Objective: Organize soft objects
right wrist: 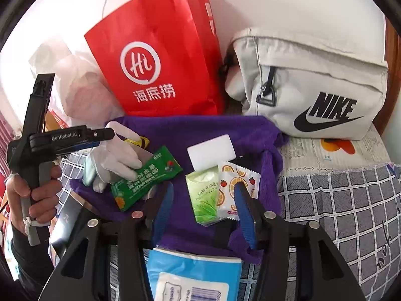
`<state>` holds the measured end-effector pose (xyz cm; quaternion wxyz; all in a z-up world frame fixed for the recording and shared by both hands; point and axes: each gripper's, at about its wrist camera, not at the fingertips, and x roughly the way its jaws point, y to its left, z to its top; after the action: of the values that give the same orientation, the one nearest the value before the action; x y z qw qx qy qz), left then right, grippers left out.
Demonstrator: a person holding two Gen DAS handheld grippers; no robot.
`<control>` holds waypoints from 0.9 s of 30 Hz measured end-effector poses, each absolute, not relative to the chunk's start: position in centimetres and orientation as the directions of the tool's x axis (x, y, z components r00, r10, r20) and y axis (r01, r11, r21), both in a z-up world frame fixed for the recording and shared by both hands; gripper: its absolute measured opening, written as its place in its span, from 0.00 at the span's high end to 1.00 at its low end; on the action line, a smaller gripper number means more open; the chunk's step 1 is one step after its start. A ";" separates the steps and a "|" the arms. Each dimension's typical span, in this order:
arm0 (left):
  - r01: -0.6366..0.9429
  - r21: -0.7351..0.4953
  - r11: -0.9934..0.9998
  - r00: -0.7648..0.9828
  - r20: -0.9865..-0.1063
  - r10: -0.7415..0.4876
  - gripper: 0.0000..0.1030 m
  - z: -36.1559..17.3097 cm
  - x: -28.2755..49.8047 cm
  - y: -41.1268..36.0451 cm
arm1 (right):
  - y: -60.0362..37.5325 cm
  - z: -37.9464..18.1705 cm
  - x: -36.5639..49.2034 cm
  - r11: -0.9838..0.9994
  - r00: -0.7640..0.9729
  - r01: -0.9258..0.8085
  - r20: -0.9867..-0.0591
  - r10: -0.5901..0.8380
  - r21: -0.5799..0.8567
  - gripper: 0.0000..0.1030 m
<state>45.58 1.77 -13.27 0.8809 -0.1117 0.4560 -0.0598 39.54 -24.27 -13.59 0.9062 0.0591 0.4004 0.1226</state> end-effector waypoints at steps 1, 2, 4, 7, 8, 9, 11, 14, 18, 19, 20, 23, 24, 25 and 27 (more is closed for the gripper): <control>0.002 -0.245 0.970 0.582 -0.788 -0.200 0.38 -13.1 45.2 1.8 | -24.2 -13.4 39.3 0.963 0.652 -0.174 -0.709 0.269 0.205 0.46; -0.001 -0.240 0.971 0.588 -0.785 -0.193 0.37 -12.9 44.9 1.9 | -24.2 -13.1 39.0 0.963 0.654 -0.175 -0.707 0.269 0.204 0.45; -0.008 -0.236 0.972 0.590 -0.786 -0.186 0.35 -12.6 44.2 2.0 | -23.9 -12.5 38.3 0.962 0.657 -0.188 -0.702 0.273 0.198 0.42; -0.017 -0.237 0.971 0.579 -0.794 -0.184 0.35 -12.2 43.2 2.1 | -23.4 -11.8 37.2 0.967 0.662 -0.197 -0.706 0.251 0.159 0.39; -0.021 -0.236 0.971 0.577 -0.796 -0.181 0.35 -11.9 42.8 2.2 | -23.2 -11.6 36.6 0.972 0.667 -0.194 -0.709 0.228 0.130 0.39; -0.023 -0.239 0.971 0.579 -0.795 -0.182 0.35 -11.6 42.3 2.2 | -23.0 -11.4 36.2 0.976 0.669 -0.189 -0.713 0.210 0.111 0.38; -0.016 -0.244 0.970 0.587 -0.788 -0.188 0.35 -10.8 41.1 2.2 | -22.9 -11.3 35.3 0.979 0.672 -0.181 -0.715 0.193 0.095 0.38; -0.015 -0.234 0.972 0.602 -0.779 -0.178 0.33 -9.4 39.0 2.2 | -22.7 -10.9 33.5 0.978 0.664 -0.181 -0.720 0.202 0.107 0.38; -0.008 -0.212 0.977 0.617 -0.770 -0.162 0.32 -7.9 35.6 2.2 | -22.4 -9.9 30.9 0.984 0.671 -0.155 -0.722 0.167 0.083 0.38; -0.003 -0.207 0.978 0.620 -0.768 -0.160 0.32 -7.6 34.7 2.1 | -22.3 -9.6 30.2 0.986 0.675 -0.147 -0.721 0.157 0.077 0.38; 0.001 -0.203 0.979 0.624 -0.765 -0.160 0.32 -7.2 33.6 2.1 | -22.3 -9.4 29.7 0.987 0.677 -0.141 -0.721 0.151 0.074 0.38; 0.001 -0.197 0.980 0.631 -0.760 -0.153 0.30 -6.4 31.0 2.0 | -22.2 -8.4 27.5 0.986 0.681 -0.141 -0.713 0.165 0.094 0.38; 0.003 -0.193 0.981 0.638 -0.756 -0.150 0.30 -6.0 29.9 1.8 | -22.2 -8.1 26.6 0.985 0.684 -0.141 -0.710 0.169 0.098 0.38; 0.006 -0.187 0.982 0.642 -0.752 -0.148 0.28 -5.8 28.9 1.7 | -22.1 -7.9 25.7 0.985 0.689 -0.140 -0.705 0.167 0.097 0.38; 0.012 -0.167 0.986 0.652 -0.746 -0.135 0.26 -5.3 26.7 1.4 | -21.9 -7.4 24.0 0.986 0.697 -0.141 -0.699 0.163 0.089 0.36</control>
<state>26.69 1.37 -5.32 0.9059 -0.0737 0.4150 -0.0405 23.99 -21.89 -7.44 0.9209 0.0144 0.3806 0.0826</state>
